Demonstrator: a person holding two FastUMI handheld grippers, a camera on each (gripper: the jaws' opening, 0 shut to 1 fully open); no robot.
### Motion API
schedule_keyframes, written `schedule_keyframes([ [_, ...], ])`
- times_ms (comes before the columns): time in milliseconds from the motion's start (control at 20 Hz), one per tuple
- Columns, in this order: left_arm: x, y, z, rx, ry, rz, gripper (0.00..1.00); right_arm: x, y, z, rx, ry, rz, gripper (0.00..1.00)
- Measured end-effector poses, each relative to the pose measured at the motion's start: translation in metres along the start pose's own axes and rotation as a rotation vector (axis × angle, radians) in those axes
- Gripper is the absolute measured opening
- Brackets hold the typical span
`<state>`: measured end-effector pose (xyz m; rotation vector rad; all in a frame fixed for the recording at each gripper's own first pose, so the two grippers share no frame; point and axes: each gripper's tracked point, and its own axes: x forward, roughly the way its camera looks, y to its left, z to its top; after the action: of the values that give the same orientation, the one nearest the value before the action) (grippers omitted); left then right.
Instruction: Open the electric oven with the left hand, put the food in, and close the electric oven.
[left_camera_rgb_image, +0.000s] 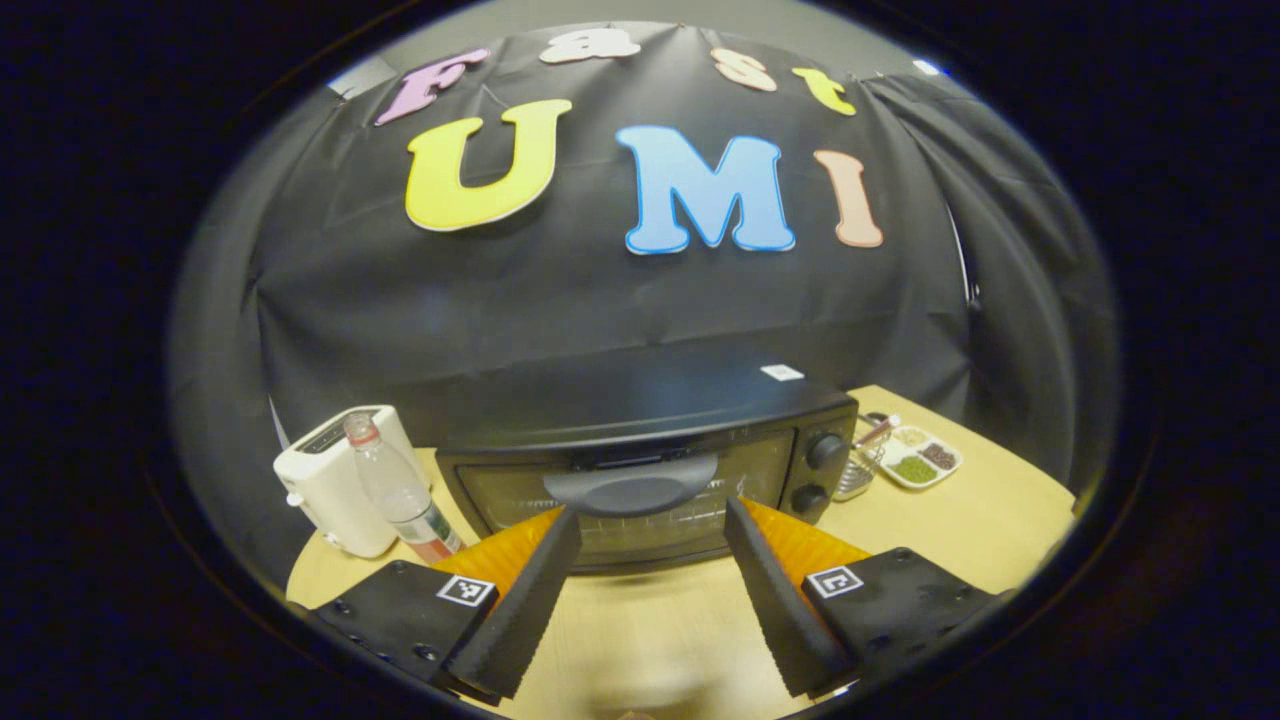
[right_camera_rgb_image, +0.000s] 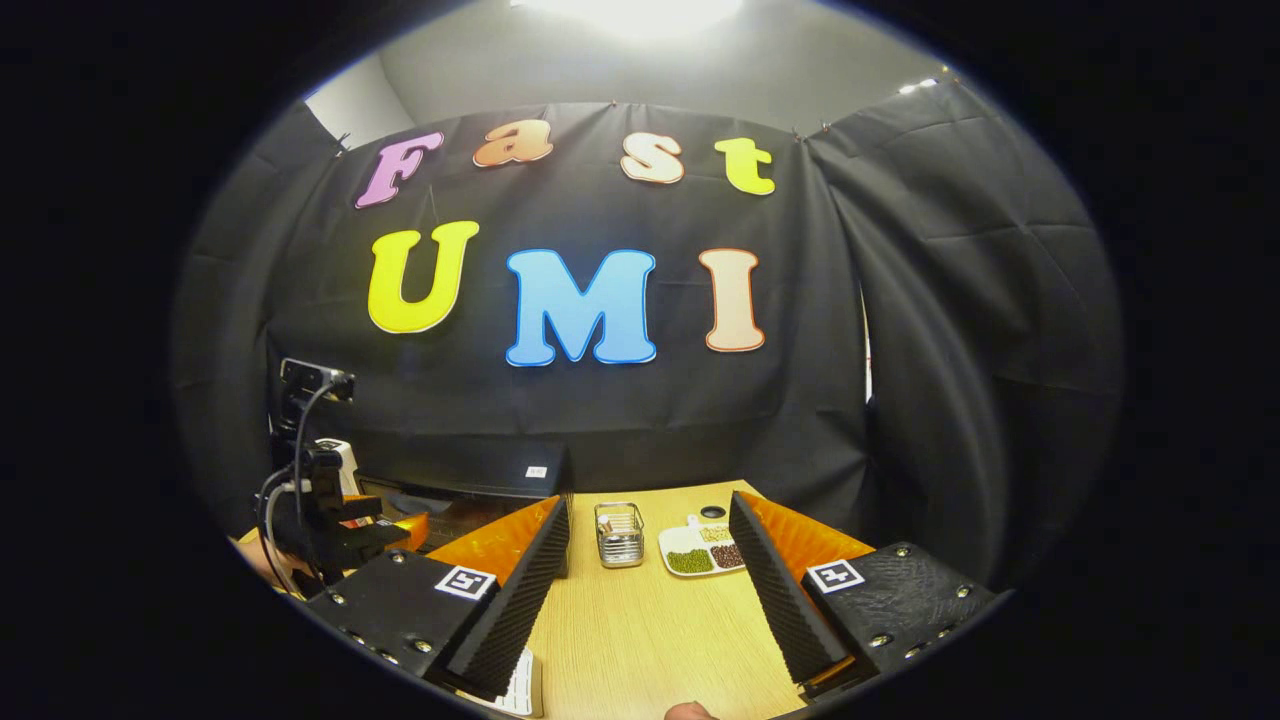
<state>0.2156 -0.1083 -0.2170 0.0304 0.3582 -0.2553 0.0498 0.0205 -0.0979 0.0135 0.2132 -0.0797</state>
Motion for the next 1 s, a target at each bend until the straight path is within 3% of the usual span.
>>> schedule_keyframes([
  [250,-0.051,-0.005,0.054,-0.021,-0.108,0.01,1.0,-0.003,0.003,0.015,0.012,-0.046,0.068,0.97],
  [350,-0.078,-0.005,0.075,-0.033,-0.156,0.036,0.9,-0.006,0.004,0.021,0.008,-0.063,0.114,0.97],
  [400,-0.093,-0.005,0.082,-0.04,-0.171,0.05,1.0,-0.008,0.001,0.022,0.003,-0.071,0.129,0.97],
  [450,-0.107,-0.006,0.087,-0.048,-0.184,0.065,1.0,-0.014,-0.001,0.023,0.0,-0.076,0.142,0.97],
  [750,-0.185,-0.011,0.098,-0.069,-0.234,0.157,0.97,-0.031,-0.014,0.029,0.026,-0.102,0.239,0.97],
  [850,-0.207,-0.011,0.1,-0.063,-0.246,0.182,1.0,-0.039,-0.016,0.03,0.026,-0.109,0.262,0.97],
  [1000,-0.238,-0.01,0.103,-0.064,-0.264,0.194,1.0,-0.051,-0.02,0.037,0.019,-0.125,0.264,0.97],
])
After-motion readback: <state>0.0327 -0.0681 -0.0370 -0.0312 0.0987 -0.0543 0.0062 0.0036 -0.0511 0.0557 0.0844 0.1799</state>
